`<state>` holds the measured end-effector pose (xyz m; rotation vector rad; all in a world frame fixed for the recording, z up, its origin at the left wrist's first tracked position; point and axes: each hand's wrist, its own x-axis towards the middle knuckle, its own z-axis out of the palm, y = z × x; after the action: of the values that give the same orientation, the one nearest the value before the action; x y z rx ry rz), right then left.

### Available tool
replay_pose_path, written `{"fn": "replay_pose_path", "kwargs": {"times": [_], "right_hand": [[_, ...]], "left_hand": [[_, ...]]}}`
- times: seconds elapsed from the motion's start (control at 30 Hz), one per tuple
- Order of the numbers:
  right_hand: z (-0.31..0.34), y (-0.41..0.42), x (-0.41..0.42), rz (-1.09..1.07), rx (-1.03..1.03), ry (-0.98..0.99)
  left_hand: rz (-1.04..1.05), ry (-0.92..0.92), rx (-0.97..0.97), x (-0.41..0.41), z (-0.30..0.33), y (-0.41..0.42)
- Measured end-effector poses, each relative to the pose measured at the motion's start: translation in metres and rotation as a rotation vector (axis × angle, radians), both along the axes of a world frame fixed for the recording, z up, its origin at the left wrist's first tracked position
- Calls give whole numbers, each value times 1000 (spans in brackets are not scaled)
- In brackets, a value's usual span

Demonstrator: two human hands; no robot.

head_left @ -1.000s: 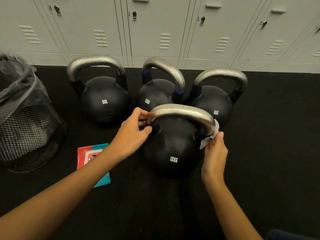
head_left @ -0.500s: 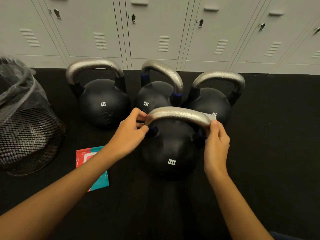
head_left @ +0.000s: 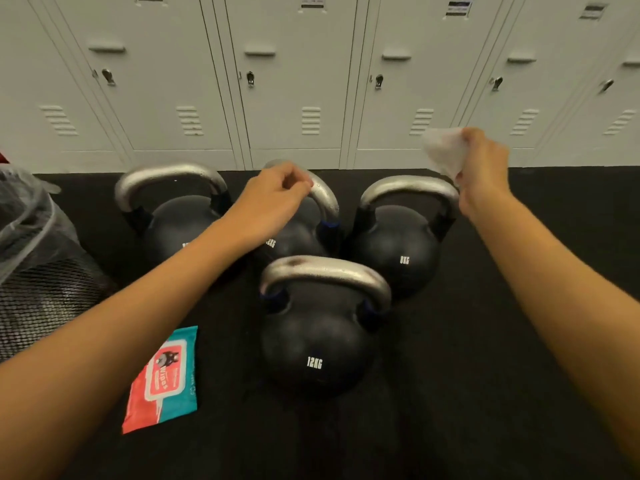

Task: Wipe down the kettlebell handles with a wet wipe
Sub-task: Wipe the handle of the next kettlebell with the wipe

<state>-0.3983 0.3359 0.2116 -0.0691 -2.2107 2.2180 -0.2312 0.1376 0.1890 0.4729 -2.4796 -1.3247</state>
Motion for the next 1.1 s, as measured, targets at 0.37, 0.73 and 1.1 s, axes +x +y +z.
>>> {"fn": "replay_pose_path", "kwargs": {"times": [0.37,0.73,1.1], "right_hand": [[-69,48,-88,166,284,-143],[-148,69,-74,178,-193,-508],[-122,64,-91,223,-192,-268]], "left_hand": [[-158,-237,-286,-83,24,63],[-69,-453,-552,-143,-7,74],[-160,-520,-714,-169,-34,39]]}}
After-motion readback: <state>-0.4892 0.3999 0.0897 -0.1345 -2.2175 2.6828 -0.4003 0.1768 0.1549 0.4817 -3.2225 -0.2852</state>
